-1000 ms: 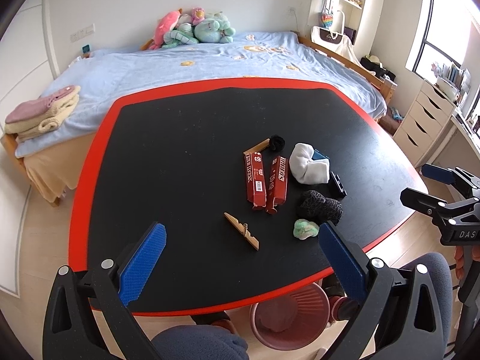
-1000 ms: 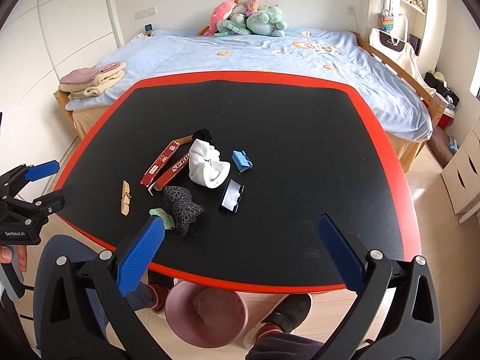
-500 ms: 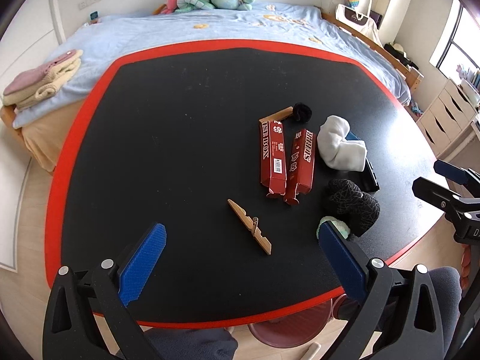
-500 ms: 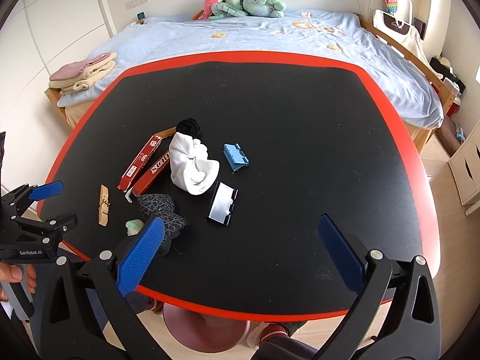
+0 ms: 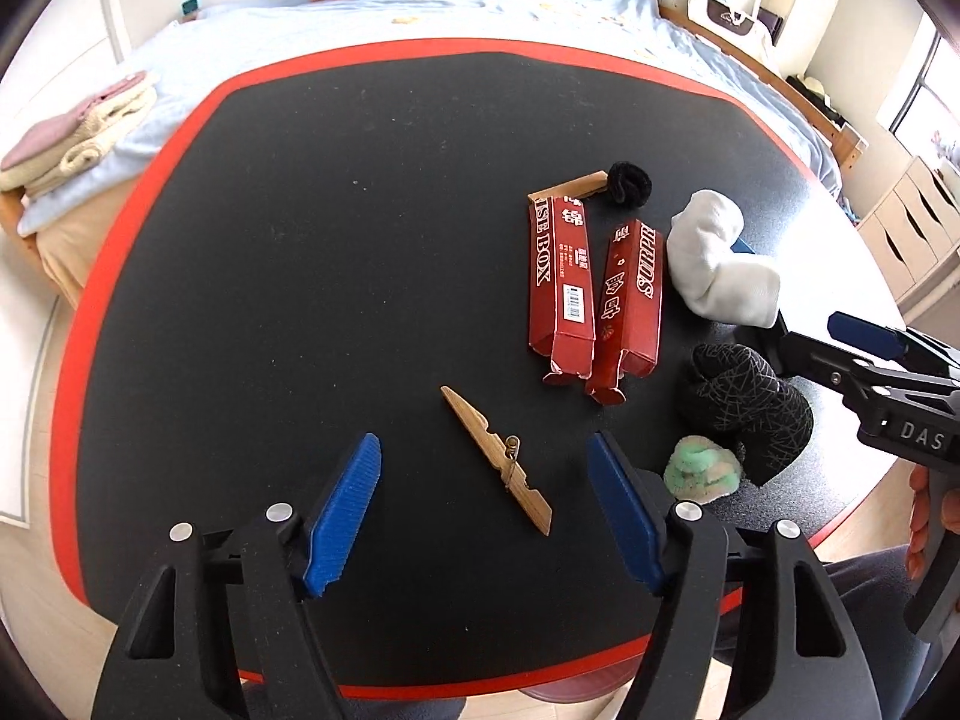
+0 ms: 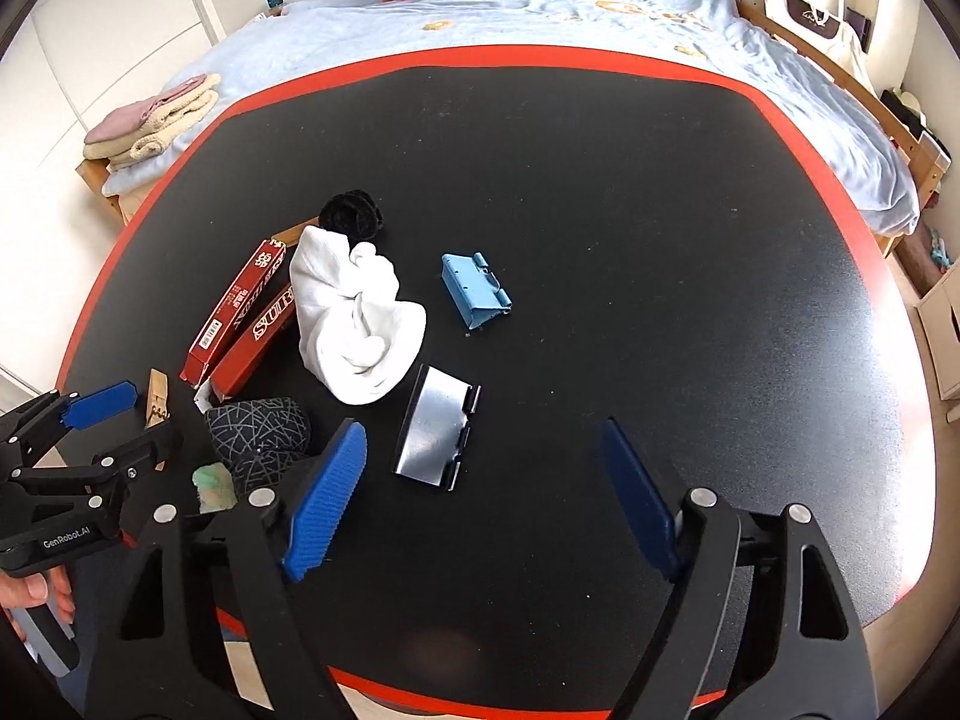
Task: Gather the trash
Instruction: 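Grasp the wooden clothespin with the left tool while the right tool reaches the black binder clip, then carry the clothespin in the left tool and the binder clip in the right tool over the pink bin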
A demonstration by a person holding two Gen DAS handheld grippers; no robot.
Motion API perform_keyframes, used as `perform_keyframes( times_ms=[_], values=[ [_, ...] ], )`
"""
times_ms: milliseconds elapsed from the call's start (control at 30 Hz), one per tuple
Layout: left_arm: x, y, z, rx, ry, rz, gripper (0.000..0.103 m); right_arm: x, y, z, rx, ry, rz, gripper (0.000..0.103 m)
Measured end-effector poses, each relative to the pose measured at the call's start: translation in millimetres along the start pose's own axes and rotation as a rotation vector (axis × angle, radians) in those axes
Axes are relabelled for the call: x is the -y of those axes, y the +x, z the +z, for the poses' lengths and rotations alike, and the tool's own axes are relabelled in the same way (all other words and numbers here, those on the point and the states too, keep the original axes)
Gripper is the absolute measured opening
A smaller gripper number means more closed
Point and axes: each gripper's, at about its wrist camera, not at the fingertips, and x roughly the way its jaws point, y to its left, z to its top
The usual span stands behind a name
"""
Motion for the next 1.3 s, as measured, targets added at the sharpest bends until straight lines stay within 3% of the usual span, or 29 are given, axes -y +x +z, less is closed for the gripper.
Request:
perform_keyframes(
  times_ms=[33,200,300,367,600,900,1300],
  values=[
    [0,0,0,0.005,0.003,0.005,0.065,-2,2,0,-0.003,-0.011,-0.005,0.069],
    [-6,-1,1,0.021,0.024,0.022,0.031,-9,6,-2,0.002,-0.061,-0.029,0.052],
    [-11,-1,2,0.024,0.038,0.015,0.015,-10,5,-3,0.007,-0.077,-0.04,0.027],
    [-13,-1,3,0.024,0.046,0.006,0.012,-9,4,-4,0.006,-0.082,-0.036,0.025],
    [-17,-4,4,0.03,0.063,-0.027,0.011,-5,-4,-8,0.018,-0.07,-0.018,0.025],
    [-12,-39,-4,0.074,0.121,-0.089,0.011,-7,-52,-15,0.073,-0.071,0.01,0.025],
    [12,-92,-33,0.117,0.247,-0.183,0.011,-25,-122,-60,0.125,-0.101,0.076,0.025]
  ],
)
